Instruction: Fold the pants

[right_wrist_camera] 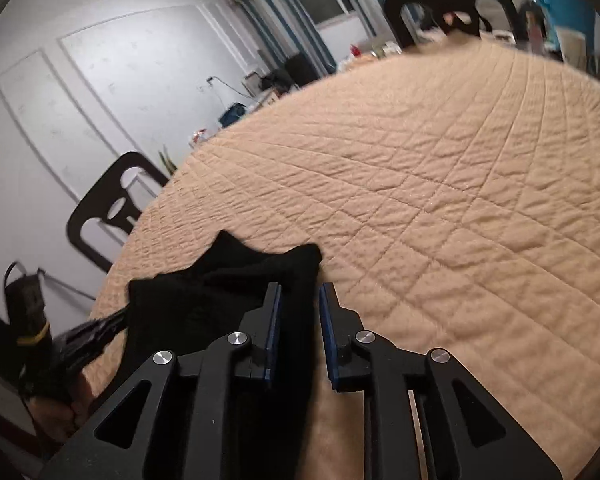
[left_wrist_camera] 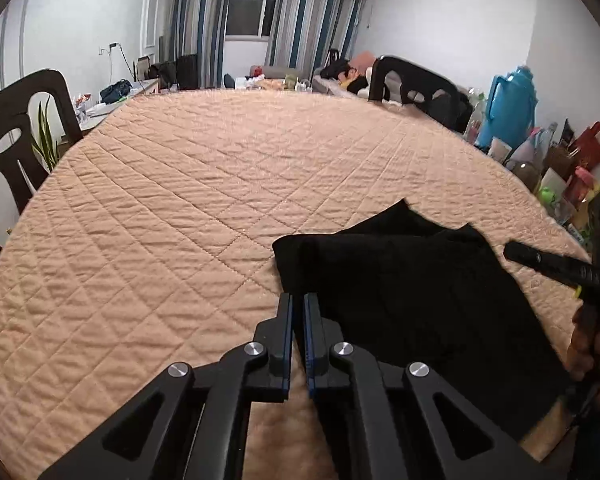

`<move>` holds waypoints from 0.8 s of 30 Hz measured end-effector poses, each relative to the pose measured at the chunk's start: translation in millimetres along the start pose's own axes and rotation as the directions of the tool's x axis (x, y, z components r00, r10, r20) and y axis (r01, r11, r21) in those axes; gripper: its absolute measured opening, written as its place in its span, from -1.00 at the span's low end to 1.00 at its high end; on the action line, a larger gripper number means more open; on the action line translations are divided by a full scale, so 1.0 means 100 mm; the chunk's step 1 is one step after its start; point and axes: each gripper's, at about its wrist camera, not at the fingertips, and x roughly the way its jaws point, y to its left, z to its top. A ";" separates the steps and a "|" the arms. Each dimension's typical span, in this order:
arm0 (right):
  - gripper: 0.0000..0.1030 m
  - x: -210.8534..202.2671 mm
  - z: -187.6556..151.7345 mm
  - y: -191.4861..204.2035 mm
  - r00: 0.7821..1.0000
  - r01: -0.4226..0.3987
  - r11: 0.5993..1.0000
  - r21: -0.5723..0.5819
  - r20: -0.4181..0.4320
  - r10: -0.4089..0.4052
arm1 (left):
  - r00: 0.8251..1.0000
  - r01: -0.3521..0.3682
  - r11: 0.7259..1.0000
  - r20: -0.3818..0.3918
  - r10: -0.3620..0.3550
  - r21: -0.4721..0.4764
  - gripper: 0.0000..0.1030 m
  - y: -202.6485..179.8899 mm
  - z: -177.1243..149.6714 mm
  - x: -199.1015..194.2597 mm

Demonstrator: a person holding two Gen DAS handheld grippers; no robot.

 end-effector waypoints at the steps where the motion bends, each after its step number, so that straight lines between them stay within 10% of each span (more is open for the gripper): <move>1: -0.63 -0.10 -0.08 0.08 1.000 -0.003 0.999 -0.037 0.015 0.003 | 1.000 0.009 1.000 0.024 -0.009 0.006 -0.86 -0.04 -0.02 -0.11; 12: -0.63 -0.27 -0.77 0.58 0.998 0.055 0.948 -0.313 0.037 -0.046 | 0.995 0.074 0.994 0.054 -0.079 0.085 -0.86 -0.52 -0.59 -0.33; 24: -0.62 -0.37 -0.86 0.60 0.993 0.113 0.939 -0.325 0.068 -0.095 | 0.991 0.066 0.997 0.111 -0.070 0.045 -0.76 -0.43 -0.70 -0.41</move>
